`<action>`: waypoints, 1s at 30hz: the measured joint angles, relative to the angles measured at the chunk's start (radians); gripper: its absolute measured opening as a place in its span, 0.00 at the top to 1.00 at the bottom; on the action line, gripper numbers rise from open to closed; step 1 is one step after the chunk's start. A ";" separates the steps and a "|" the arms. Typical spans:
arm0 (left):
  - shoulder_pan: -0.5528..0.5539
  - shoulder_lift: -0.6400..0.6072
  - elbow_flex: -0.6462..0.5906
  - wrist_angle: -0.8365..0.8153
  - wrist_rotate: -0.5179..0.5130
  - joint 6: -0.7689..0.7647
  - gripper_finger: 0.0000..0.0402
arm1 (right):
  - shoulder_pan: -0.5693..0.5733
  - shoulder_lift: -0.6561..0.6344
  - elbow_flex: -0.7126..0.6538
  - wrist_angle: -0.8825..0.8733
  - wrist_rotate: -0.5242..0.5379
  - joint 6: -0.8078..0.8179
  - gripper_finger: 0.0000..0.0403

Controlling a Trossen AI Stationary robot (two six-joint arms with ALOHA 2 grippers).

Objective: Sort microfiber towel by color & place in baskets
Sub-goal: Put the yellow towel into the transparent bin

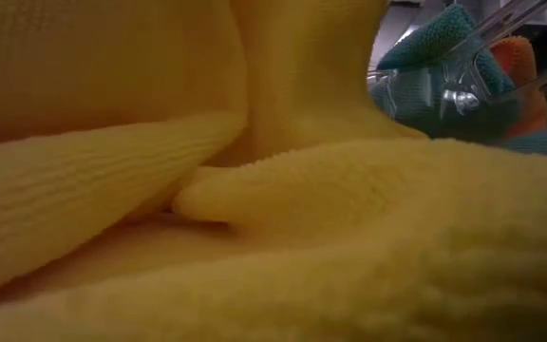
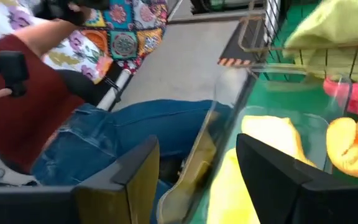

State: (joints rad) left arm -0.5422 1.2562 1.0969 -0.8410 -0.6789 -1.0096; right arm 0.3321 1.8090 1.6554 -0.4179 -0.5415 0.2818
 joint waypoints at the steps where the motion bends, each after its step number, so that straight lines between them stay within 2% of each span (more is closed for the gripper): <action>1: 0.002 0.001 0.000 0.000 -0.010 0.014 0.68 | -0.002 -0.027 0.000 -0.022 0.009 -0.001 0.47; 4: 0.014 0.005 0.000 0.000 -0.032 0.050 0.68 | -0.006 -0.105 0.000 -0.106 0.049 -0.004 0.47; 10: 0.078 0.015 -0.001 -0.006 -0.038 0.135 0.68 | -0.005 -0.267 0.000 -0.313 0.247 -0.110 0.47; 16: 0.211 0.015 -0.064 -0.028 0.079 0.141 0.68 | -0.005 -0.400 -0.021 -0.496 0.430 -0.202 0.47; 23: 0.391 0.015 -0.188 -0.034 0.251 0.196 0.68 | -0.005 -0.603 -0.267 -0.467 0.573 -0.191 0.47; 30: 0.496 0.015 -0.263 0.040 0.320 0.280 0.68 | -0.005 -0.793 -0.529 -0.287 0.594 -0.154 0.47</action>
State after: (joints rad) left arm -0.0457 1.2709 0.8337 -0.8012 -0.3584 -0.7297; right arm 0.3267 1.0165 1.1263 -0.7052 0.0528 0.1276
